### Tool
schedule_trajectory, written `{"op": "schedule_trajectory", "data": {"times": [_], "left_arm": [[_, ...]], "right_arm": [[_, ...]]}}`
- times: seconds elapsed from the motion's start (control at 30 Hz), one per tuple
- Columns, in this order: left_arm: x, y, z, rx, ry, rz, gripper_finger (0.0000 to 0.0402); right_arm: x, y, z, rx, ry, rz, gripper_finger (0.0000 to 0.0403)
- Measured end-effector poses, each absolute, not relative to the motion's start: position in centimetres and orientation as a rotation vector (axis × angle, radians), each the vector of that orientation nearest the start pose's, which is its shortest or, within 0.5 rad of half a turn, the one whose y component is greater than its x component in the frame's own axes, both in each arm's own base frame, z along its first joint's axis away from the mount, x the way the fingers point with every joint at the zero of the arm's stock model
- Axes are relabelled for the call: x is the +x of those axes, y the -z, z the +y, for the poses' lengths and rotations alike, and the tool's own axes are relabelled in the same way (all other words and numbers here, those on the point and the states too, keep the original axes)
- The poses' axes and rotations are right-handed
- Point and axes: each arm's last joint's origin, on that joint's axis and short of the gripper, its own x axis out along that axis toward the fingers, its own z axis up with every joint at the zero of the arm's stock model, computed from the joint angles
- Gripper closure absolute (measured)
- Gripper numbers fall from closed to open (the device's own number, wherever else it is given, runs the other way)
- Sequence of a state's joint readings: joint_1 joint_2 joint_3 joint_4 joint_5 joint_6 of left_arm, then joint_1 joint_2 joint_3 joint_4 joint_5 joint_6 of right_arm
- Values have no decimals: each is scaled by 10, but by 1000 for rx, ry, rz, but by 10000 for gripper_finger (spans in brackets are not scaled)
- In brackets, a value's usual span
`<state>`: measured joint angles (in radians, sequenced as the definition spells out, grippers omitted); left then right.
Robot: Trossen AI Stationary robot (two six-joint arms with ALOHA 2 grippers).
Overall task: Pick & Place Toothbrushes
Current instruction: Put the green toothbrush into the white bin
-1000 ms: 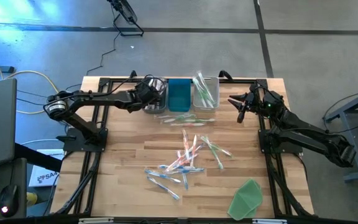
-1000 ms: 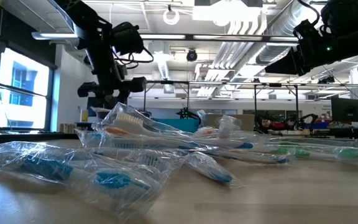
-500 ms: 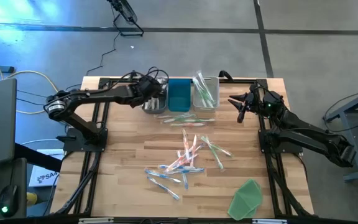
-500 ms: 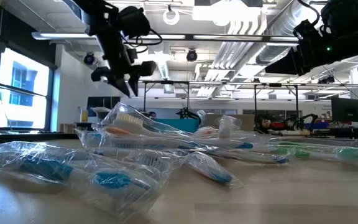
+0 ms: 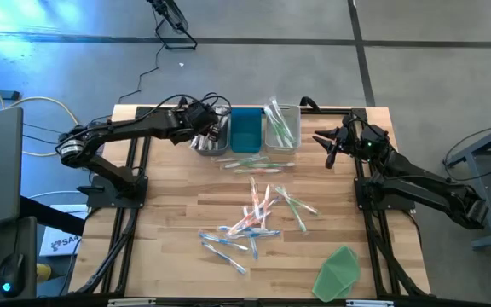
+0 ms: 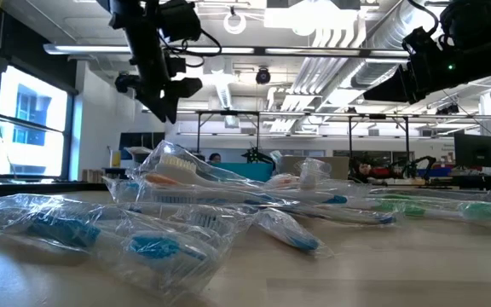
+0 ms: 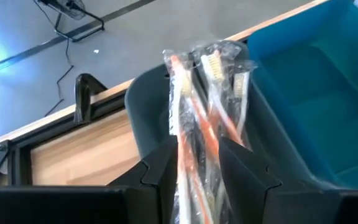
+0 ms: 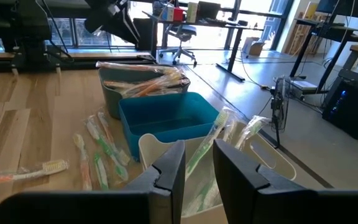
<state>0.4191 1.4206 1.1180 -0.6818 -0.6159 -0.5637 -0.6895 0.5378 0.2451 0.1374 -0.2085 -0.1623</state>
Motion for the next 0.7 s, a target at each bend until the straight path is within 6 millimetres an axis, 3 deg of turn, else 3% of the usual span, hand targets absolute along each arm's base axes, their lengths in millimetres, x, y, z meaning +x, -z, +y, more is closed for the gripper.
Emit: {"op": "schedule_trajectory", "data": {"times": [0.17, 0.33, 0.53, 0.7], "left_arm": [[244, -259, 126, -405, -1203, 707, 294], [243, -239, 116, -415, -1117, 638, 334], [241, -228, 107, -379, -1029, 585, 390], [231, -226, 104, -401, -1035, 556, 397]], "right_arm": [[112, -210, -84, -90, 466, 181, 328], [112, -210, -84, -89, 466, 183, 328], [112, -210, -84, -90, 467, 182, 328], [112, -210, -84, -90, 466, 182, 328]]}}
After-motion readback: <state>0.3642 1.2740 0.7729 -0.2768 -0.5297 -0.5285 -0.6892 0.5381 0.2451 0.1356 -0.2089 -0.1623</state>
